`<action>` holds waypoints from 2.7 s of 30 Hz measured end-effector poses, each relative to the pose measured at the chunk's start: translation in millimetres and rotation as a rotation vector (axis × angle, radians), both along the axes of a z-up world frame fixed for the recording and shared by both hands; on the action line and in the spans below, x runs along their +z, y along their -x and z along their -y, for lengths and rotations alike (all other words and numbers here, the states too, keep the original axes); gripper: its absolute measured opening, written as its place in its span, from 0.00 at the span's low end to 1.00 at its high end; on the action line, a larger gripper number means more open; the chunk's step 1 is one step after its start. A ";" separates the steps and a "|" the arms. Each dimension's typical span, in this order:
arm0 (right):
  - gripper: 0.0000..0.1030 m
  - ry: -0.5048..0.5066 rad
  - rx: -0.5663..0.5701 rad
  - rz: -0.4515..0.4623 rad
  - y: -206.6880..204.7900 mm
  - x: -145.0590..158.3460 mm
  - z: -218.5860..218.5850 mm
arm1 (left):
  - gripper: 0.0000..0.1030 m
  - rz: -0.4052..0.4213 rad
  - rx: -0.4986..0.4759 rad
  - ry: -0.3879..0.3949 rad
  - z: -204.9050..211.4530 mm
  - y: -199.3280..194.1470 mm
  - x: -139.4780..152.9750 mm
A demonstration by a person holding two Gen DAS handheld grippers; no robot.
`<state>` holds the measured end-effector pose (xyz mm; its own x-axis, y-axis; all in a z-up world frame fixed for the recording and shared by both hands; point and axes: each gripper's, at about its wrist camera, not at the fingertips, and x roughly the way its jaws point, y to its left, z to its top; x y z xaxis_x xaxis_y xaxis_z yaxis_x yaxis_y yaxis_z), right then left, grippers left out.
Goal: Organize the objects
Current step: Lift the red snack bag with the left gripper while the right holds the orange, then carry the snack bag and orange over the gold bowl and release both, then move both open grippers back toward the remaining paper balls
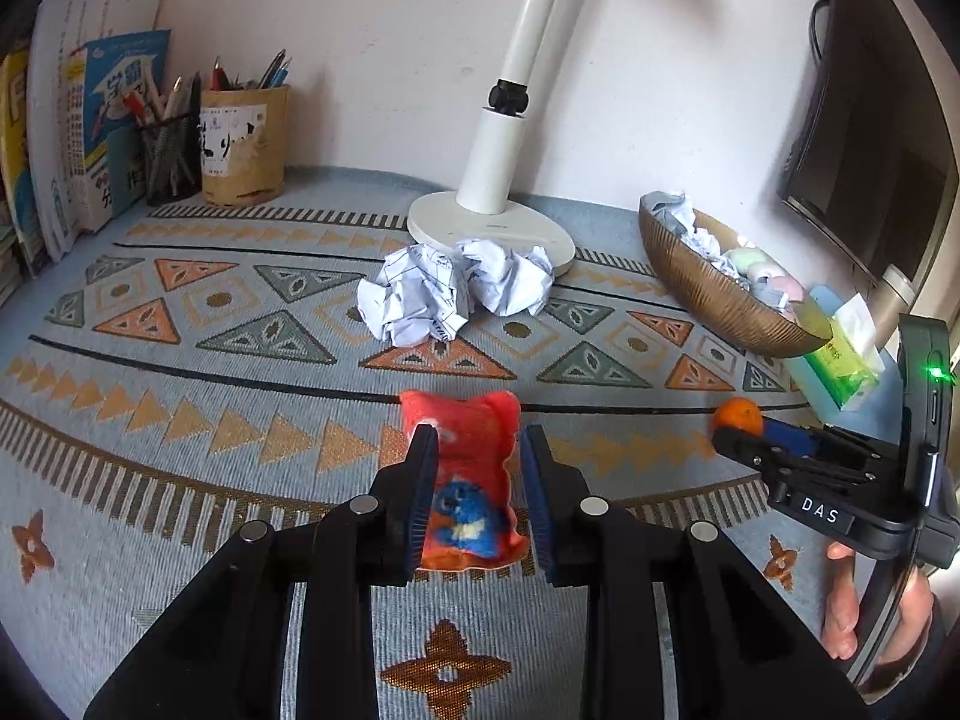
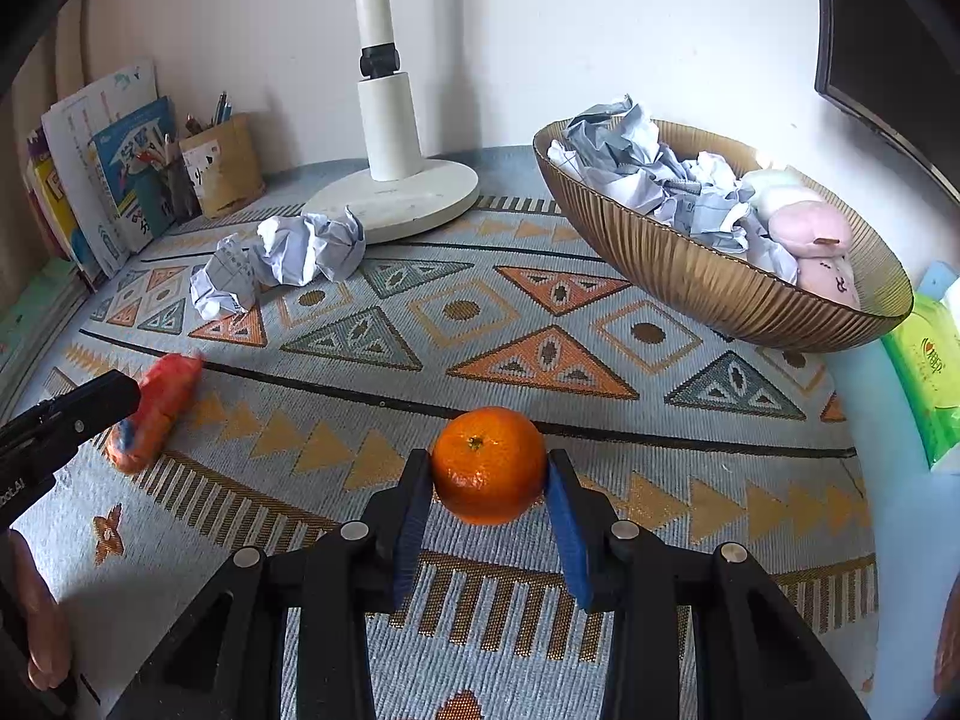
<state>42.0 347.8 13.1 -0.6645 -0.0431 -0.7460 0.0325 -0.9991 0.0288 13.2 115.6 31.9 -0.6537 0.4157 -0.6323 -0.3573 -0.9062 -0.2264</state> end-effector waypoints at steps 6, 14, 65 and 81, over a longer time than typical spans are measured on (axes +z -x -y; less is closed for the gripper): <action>0.36 0.004 -0.005 0.000 0.0 0.0 -1.5 | 0.43 0.052 0.017 0.008 0.4 6.3 -6.0; 0.36 0.003 -0.010 0.004 0.4 -0.3 -1.6 | 0.59 0.129 -0.013 0.124 -22.3 16.4 -16.5; 0.43 0.263 -0.309 -0.120 67.3 110.3 -166.5 | 0.49 -0.011 -0.296 0.013 -179.1 86.8 78.0; 0.62 0.071 -0.070 -0.010 -9.3 13.6 15.1 | 0.99 -0.003 0.205 0.113 56.0 -0.7 15.2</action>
